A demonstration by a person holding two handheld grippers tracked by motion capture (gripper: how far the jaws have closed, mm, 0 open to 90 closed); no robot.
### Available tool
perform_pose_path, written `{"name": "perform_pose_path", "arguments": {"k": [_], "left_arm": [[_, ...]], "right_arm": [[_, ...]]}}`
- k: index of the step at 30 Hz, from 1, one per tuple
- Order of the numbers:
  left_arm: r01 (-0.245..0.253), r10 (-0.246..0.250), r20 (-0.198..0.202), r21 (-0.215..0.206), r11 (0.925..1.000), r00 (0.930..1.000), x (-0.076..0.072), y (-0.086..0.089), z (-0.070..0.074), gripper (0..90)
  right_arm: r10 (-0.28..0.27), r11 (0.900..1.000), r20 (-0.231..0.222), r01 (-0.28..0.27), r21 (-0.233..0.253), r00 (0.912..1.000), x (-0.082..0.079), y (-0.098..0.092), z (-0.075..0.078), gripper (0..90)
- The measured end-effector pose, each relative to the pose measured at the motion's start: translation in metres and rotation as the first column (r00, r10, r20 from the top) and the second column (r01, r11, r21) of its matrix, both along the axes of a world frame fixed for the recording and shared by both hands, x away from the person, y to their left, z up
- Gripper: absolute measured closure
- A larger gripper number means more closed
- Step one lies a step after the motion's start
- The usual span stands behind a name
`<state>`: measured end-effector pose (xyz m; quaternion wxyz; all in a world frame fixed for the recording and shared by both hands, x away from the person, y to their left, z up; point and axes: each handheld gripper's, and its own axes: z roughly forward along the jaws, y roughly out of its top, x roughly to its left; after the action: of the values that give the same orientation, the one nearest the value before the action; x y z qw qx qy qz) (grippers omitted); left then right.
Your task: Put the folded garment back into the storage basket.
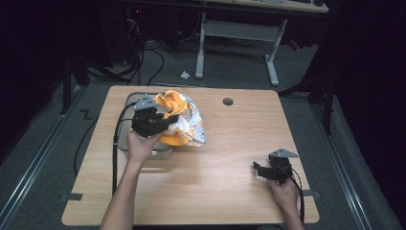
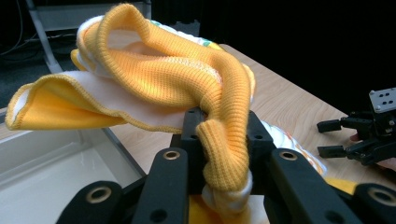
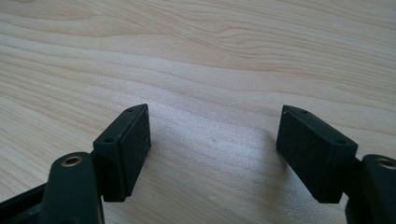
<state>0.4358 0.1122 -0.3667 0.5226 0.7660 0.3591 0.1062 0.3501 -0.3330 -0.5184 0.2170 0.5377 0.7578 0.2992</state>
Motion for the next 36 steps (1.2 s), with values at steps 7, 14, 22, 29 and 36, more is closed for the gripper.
{"name": "perform_pose_path", "arguments": {"k": [7, 14, 22, 29, 36], "left_arm": [[-0.021, 0.021, 0.002, -0.005, 0.9998, 0.9998, 0.000, 0.011, 0.001, 75.2], [-0.033, 0.033, -0.007, 0.006, 0.9994, 0.9994, 0.001, 0.019, 0.001, 75.3], [-0.066, 0.066, 0.008, 0.022, 0.9976, 0.9978, 0.002, 0.027, 0.001, 75.0], [-0.067, 0.067, 0.006, 0.016, 0.9976, 0.9977, 0.002, 0.039, 0.001, 75.1], [-0.081, 0.081, -0.014, 0.006, 0.9967, 0.9966, 0.003, 0.050, -0.003, 75.1]], "right_arm": [[0.001, 1.000, 0.001, -0.001, -0.001, 1.0000, 0.000, 0.000, 0.000, 26.4], [0.000, 1.000, 0.000, 0.000, 0.000, 1.0000, 0.000, 0.000, 0.000, 26.4], [0.000, 1.000, 0.000, 0.000, 0.000, 1.0000, 0.000, 0.000, 0.000, 26.4], [0.000, 1.000, 0.000, 0.000, 0.000, 1.0000, 0.000, 0.000, 0.000, 26.4], [0.000, 1.000, 0.000, 0.000, 0.000, 1.0000, 0.000, 0.000, 0.000, 26.4]]}}
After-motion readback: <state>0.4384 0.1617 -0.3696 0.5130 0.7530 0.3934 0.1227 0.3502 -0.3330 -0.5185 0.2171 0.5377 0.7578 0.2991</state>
